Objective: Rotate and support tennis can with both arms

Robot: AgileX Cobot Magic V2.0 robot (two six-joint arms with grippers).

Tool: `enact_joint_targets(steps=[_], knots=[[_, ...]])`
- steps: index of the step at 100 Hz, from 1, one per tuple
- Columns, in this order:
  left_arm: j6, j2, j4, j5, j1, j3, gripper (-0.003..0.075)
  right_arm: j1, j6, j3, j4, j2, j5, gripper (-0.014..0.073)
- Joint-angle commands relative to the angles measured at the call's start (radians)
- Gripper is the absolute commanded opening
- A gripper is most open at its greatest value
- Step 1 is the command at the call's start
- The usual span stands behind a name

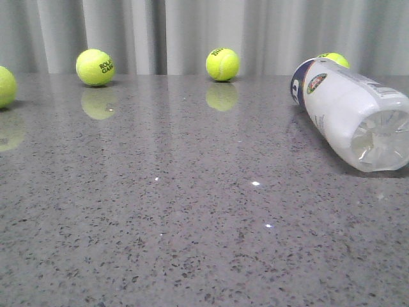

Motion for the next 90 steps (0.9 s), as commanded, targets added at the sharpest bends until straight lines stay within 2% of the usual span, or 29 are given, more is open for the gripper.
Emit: enact_joint_targets(steps=[1, 20, 37, 53, 75, 85, 90], knots=[[-0.008, -0.036, -0.002, -0.081, -0.002, 0.047, -0.0021, -0.005, -0.003, -0.130, 0.007, 0.062, 0.067, -0.0070], [-0.008, -0.036, -0.002, -0.081, -0.002, 0.047, -0.0021, -0.005, -0.004, -0.400, 0.007, 0.258, 0.353, -0.0070], [-0.008, -0.036, -0.002, -0.081, -0.002, 0.047, -0.0021, -0.005, -0.004, -0.613, 0.009, 0.474, 0.533, -0.0070], [-0.008, -0.036, -0.002, -0.081, -0.002, 0.047, -0.0021, -0.005, -0.004, -0.745, 0.015, 0.641, 0.599, -0.0070], [-0.008, -0.036, -0.002, -0.081, -0.002, 0.047, -0.0021, -0.005, -0.004, -0.776, 0.020, 0.780, 0.622, -0.0062], [-0.008, -0.036, -0.002, -0.081, -0.002, 0.047, -0.0021, -0.005, -0.004, -0.776, 0.036, 0.815, 0.644, 0.0021], [-0.008, -0.036, -0.002, -0.081, -0.002, 0.047, -0.0021, -0.005, -0.004, -0.776, 0.047, 0.823, 0.658, 0.0107]])
